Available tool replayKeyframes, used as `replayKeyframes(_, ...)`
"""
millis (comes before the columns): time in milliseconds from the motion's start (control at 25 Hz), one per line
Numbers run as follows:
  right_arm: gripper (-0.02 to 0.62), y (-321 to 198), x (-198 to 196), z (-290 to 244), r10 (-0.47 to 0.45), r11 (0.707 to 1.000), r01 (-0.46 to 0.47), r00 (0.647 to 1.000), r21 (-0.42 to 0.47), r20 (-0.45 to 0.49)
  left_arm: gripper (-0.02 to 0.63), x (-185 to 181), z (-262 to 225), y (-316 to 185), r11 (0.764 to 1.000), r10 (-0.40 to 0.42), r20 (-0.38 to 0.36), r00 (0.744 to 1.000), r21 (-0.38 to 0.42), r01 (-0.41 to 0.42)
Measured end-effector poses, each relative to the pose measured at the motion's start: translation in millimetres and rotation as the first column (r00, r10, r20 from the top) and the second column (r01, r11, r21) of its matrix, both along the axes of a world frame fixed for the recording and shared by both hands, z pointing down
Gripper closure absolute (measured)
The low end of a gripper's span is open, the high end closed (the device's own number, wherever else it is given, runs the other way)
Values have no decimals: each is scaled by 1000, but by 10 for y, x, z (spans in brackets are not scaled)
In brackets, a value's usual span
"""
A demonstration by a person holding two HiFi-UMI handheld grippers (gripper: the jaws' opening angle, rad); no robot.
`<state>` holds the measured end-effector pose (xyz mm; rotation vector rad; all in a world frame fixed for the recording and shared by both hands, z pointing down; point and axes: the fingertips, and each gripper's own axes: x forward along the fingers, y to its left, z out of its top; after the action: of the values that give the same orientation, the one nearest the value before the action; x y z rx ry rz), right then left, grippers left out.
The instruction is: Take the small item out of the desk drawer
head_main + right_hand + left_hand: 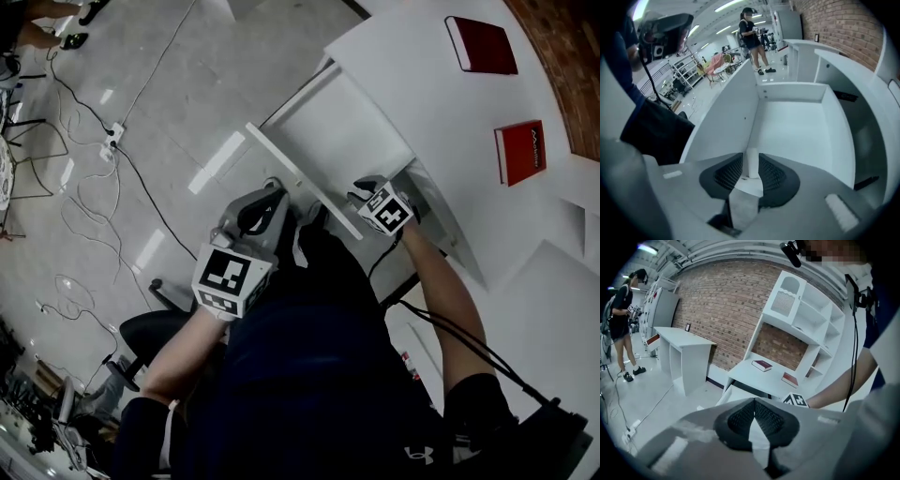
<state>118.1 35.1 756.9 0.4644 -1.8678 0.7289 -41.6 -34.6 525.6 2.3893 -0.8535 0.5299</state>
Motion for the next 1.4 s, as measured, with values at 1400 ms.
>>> replayKeyframes(1400, 454, 295, -219, 1124, -551, 771, 487, 834, -411, -46, 603, -656, 428, 263, 932, -319, 91, 943, -148, 330)
